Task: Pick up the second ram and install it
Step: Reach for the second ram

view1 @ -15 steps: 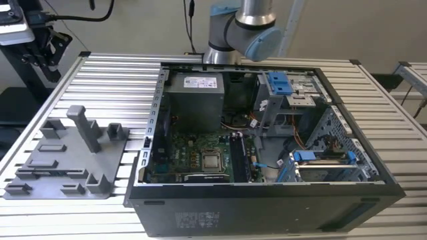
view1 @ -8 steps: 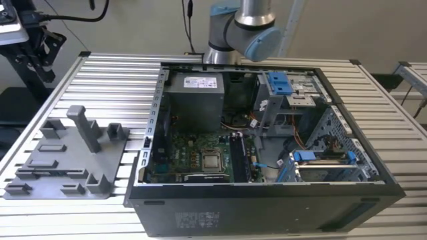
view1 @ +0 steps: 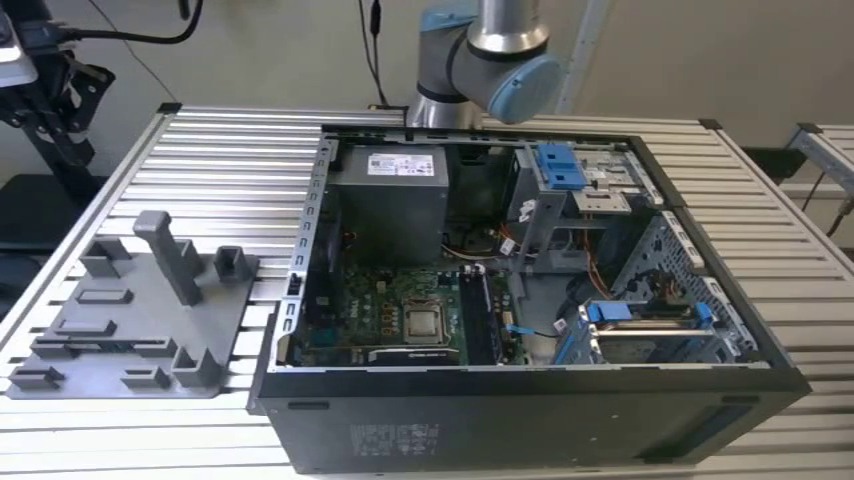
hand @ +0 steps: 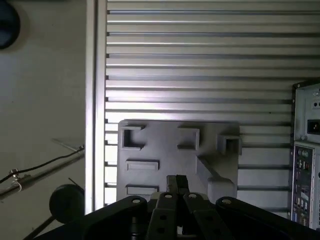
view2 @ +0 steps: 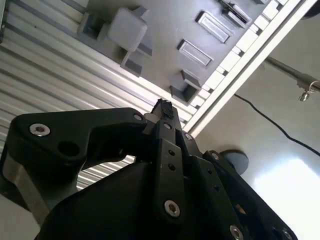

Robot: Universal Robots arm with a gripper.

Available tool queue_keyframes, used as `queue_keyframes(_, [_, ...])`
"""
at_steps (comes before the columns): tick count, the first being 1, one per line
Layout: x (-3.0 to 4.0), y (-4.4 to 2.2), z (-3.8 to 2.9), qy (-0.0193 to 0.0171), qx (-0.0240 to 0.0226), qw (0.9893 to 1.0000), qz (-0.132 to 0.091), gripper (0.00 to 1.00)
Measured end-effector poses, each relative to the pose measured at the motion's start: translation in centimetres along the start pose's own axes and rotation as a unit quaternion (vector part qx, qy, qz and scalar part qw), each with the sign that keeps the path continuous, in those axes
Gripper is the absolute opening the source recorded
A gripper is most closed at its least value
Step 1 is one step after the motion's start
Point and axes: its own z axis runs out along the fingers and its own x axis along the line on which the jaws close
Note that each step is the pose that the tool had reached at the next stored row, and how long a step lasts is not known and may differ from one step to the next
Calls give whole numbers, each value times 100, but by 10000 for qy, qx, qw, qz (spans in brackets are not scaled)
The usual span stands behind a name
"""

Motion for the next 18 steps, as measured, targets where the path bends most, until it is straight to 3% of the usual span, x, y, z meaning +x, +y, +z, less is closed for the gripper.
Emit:
queue_keyframes(8, [10,-10,7,-1,-1,10000,0,11])
queue_keyframes(18, [37,-156,18,0,0,10000,0,11])
